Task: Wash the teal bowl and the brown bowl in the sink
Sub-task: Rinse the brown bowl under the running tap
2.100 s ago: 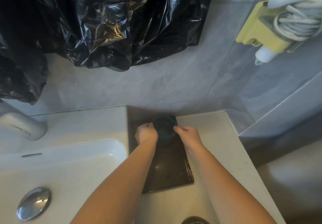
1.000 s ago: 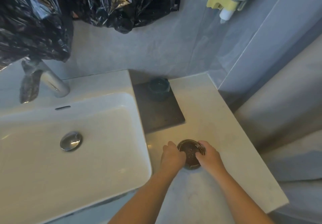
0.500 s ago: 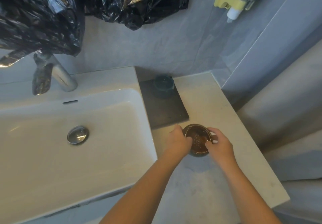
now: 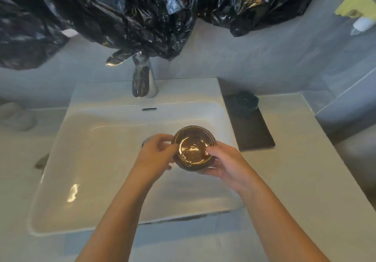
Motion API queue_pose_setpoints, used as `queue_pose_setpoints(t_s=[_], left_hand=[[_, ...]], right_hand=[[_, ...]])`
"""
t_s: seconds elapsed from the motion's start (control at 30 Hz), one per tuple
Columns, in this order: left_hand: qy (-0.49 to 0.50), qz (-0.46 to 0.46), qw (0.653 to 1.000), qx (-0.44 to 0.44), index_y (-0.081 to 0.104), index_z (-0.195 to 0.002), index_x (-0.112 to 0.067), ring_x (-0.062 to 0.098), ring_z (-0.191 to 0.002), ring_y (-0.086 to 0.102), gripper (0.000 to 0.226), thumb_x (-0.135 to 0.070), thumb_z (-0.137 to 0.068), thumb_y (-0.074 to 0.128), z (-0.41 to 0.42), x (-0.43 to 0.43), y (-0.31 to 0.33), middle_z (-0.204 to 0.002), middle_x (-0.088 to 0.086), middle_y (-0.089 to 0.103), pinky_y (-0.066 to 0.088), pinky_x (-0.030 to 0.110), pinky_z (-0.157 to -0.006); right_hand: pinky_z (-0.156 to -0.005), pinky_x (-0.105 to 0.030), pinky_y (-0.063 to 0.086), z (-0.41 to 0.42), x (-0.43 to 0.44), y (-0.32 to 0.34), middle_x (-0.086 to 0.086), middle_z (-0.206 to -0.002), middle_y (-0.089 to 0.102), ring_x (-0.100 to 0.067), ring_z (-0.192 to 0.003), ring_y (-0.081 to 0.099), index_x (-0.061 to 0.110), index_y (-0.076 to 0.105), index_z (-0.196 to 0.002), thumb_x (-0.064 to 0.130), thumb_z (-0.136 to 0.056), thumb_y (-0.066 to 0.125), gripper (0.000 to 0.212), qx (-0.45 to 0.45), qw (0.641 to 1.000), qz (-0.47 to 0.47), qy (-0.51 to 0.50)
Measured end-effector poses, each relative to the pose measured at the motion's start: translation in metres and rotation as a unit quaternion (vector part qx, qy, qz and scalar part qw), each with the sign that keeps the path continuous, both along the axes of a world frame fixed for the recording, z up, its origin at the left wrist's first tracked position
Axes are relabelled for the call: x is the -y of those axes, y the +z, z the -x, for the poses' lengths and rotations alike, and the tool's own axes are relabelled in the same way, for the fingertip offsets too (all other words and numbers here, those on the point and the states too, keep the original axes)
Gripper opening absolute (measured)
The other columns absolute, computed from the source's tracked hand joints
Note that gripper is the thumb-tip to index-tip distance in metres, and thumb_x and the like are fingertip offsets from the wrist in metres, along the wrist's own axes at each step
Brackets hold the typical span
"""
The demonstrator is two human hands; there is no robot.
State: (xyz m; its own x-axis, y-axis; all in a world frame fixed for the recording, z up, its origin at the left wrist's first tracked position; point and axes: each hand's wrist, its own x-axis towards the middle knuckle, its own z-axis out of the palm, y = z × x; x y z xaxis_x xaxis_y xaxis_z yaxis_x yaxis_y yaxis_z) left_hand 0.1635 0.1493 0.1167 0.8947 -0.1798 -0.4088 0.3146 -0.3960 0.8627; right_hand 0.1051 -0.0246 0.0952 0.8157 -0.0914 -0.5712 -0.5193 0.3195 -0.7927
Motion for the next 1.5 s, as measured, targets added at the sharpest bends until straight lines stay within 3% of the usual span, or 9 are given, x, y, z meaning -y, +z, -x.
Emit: queue_pose_setpoints(t_s=[0.13, 0.23, 0.47, 0.8, 1.03, 1.2, 1.27, 1.4, 1.5], left_hand=[[0.084, 0.055, 0.994, 0.046, 0.064, -0.110, -0.019, 0.007, -0.090, 0.064, 0.019, -0.020, -0.096, 0.051, -0.028, -0.058, -0.001, -0.107, -0.001, 0.068, 0.052, 0.020, -0.066], [0.123, 0.182, 0.975, 0.033, 0.062, -0.116, -0.016, 0.017, -0.100, 0.067, 0.027, -0.026, -0.092, 0.055, -0.050, -0.087, 0.003, -0.111, 0.000, 0.070, 0.055, 0.032, -0.081], [0.147, 0.509, 0.847, -0.045, 0.044, -0.138, -0.004, 0.025, -0.124, 0.055, 0.042, -0.015, -0.098, 0.037, -0.097, -0.093, 0.031, -0.137, 0.012, 0.054, 0.048, 0.044, -0.098], [0.098, 0.563, 0.820, -0.023, 0.037, -0.143, -0.004, 0.023, -0.128, 0.051, 0.045, -0.014, -0.100, 0.029, -0.114, -0.079, 0.058, -0.143, 0.012, 0.049, 0.043, 0.044, -0.105], [0.042, 0.453, 0.887, 0.083, 0.051, -0.134, -0.011, 0.016, -0.119, 0.060, 0.037, -0.016, -0.100, 0.035, -0.109, -0.079, 0.050, -0.132, 0.004, 0.061, 0.050, 0.036, -0.099], [0.008, 0.093, 0.956, 0.277, 0.072, -0.098, -0.022, -0.003, -0.093, 0.066, 0.030, -0.014, -0.086, 0.045, -0.061, -0.101, -0.028, -0.092, -0.023, 0.073, 0.047, 0.017, -0.092], [-0.075, -0.028, 0.933, 0.351, 0.072, -0.104, -0.021, -0.008, -0.099, 0.059, 0.032, -0.016, -0.087, 0.045, -0.054, -0.106, -0.051, -0.095, -0.034, 0.067, 0.034, 0.022, -0.108], [-0.282, -0.281, 0.768, 0.502, 0.062, -0.122, -0.021, 0.008, -0.124, 0.049, 0.041, -0.032, -0.083, 0.056, -0.071, -0.095, -0.076, -0.124, -0.007, 0.065, 0.015, 0.051, -0.118], [-0.333, -0.282, 0.760, 0.481, 0.058, -0.125, -0.019, 0.017, -0.123, 0.054, 0.052, -0.027, -0.075, 0.073, -0.085, -0.082, -0.084, -0.126, -0.002, 0.064, 0.021, 0.053, -0.116]], right_hand=[[-0.076, -0.040, 0.061, -0.032, -0.057, -0.015, -0.015, -0.111, 0.069, -0.026, -0.098, 0.069, 0.007, 0.062, -0.122, 0.011, -0.099, 0.052, 0.025, -0.009, 0.999, -0.026, -0.032], [-0.083, -0.044, 0.060, -0.052, -0.086, -0.022, -0.017, -0.116, 0.068, -0.031, -0.104, 0.067, 0.006, 0.061, -0.123, 0.011, -0.098, 0.053, 0.027, -0.011, 0.998, -0.018, -0.061], [-0.076, -0.039, 0.061, -0.082, -0.113, -0.021, -0.015, -0.114, 0.071, -0.029, -0.100, 0.071, 0.006, 0.063, -0.121, 0.011, -0.097, 0.055, 0.025, 0.000, 0.994, -0.012, -0.105], [-0.077, -0.041, 0.061, -0.093, -0.107, -0.014, -0.008, -0.093, 0.076, -0.022, -0.087, 0.075, 0.007, 0.065, -0.111, 0.010, -0.097, 0.056, 0.017, 0.030, 0.995, -0.017, -0.091], [-0.080, -0.044, 0.061, -0.101, -0.109, -0.019, -0.011, -0.103, 0.076, -0.028, -0.095, 0.073, 0.007, 0.066, -0.115, 0.007, -0.096, 0.053, 0.023, 0.044, 0.997, 0.022, -0.054], [-0.085, -0.051, 0.059, -0.105, -0.103, -0.035, -0.016, -0.107, 0.074, -0.031, -0.099, 0.072, 0.008, 0.067, -0.117, 0.004, -0.093, 0.050, 0.030, 0.054, 0.996, 0.061, -0.021], [-0.085, -0.052, 0.059, -0.107, -0.102, -0.040, -0.017, -0.107, 0.074, -0.031, -0.098, 0.072, 0.008, 0.068, -0.116, 0.004, -0.092, 0.050, 0.030, 0.060, 0.996, 0.067, -0.008], [-0.076, -0.043, 0.062, -0.113, -0.100, -0.047, -0.013, -0.098, 0.076, -0.025, -0.085, 0.075, 0.010, 0.070, -0.111, 0.003, -0.091, 0.051, 0.028, 0.070, 0.993, 0.093, 0.018], [-0.062, -0.033, 0.060, -0.118, -0.097, -0.050, -0.011, -0.086, 0.072, -0.020, -0.073, 0.072, 0.006, 0.071, -0.103, 0.003, -0.089, 0.052, 0.024, 0.070, 0.989, 0.127, 0.025]])
